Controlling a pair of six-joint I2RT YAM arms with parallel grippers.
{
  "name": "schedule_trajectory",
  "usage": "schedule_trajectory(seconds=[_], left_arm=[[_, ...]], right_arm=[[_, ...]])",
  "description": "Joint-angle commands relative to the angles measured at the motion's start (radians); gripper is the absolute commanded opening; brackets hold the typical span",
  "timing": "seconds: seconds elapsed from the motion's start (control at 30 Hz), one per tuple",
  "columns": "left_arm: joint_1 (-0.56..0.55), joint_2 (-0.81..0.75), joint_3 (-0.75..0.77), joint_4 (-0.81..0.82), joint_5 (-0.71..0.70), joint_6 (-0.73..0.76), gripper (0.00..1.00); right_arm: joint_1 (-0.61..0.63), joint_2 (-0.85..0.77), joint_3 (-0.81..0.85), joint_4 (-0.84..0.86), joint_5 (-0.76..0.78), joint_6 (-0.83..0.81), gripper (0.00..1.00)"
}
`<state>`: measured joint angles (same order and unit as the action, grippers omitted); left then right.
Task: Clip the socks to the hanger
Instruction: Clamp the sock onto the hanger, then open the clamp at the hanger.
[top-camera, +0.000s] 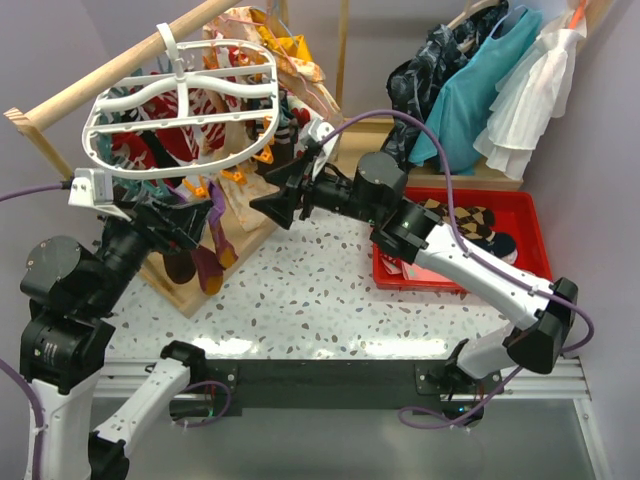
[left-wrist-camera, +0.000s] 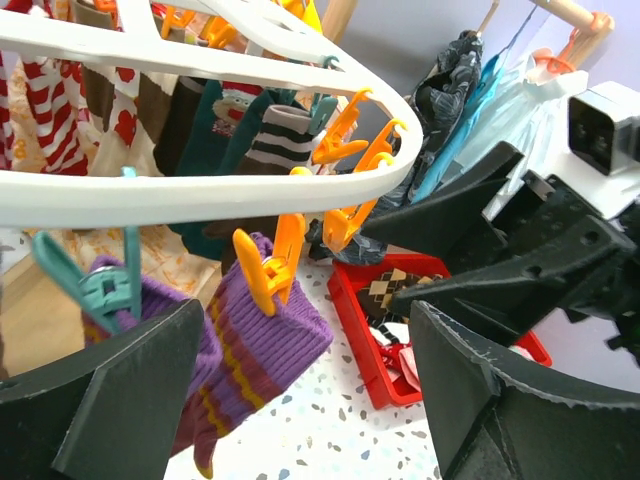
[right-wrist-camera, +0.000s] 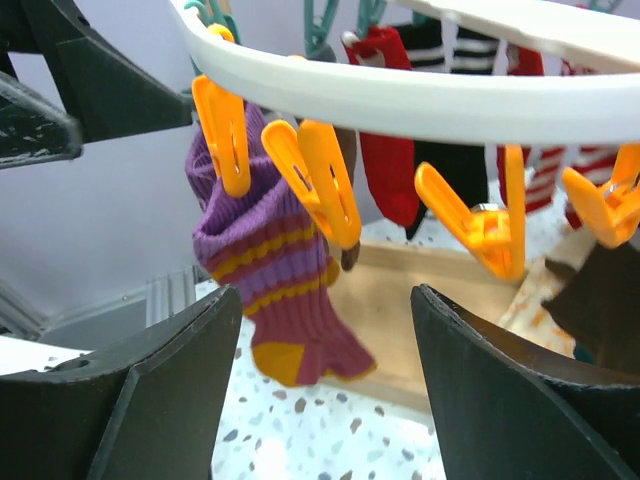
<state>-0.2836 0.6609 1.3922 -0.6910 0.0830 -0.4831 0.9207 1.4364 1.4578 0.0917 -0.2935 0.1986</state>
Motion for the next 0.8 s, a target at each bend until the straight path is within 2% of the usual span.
schedule_trajectory(seconds=[0.0, 0.53, 0.6, 0.63, 0.7, 0.77], left_arm=[[-0.002, -0.017, 0.045, -0.047, -0.017, -0.020, 0.88], [-0.002, -0.017, 0.028, -0.025, 0.041, -0.028, 0.88], [-0.002, -0.015, 0.025, -0.019, 0.046, -0.029, 0.88], [-0.002, -0.014, 0.025, -0.019, 0.053, -0.032, 0.88], [-0.002, -0.007, 0.025, -0.009, 0.063, -0.034, 0.87], [-0.002, 0.003, 0.025, 0.007, 0.080, -0.043, 0.87]], right_arm=[[-0.013, 0.053, 0.029, 0.189, -0.127, -0.028, 0.73], [-0.086, 0.191, 0.127, 0.367, -0.220, 0.116, 0.72], [-0.103, 0.196, 0.127, 0.390, -0.245, 0.146, 0.68], [-0.108, 0.199, 0.128, 0.398, -0.256, 0.154, 0.63], [-0.112, 0.203, 0.134, 0.393, -0.291, 0.160, 0.61], [-0.112, 0.211, 0.148, 0.373, -0.332, 0.154, 0.51]])
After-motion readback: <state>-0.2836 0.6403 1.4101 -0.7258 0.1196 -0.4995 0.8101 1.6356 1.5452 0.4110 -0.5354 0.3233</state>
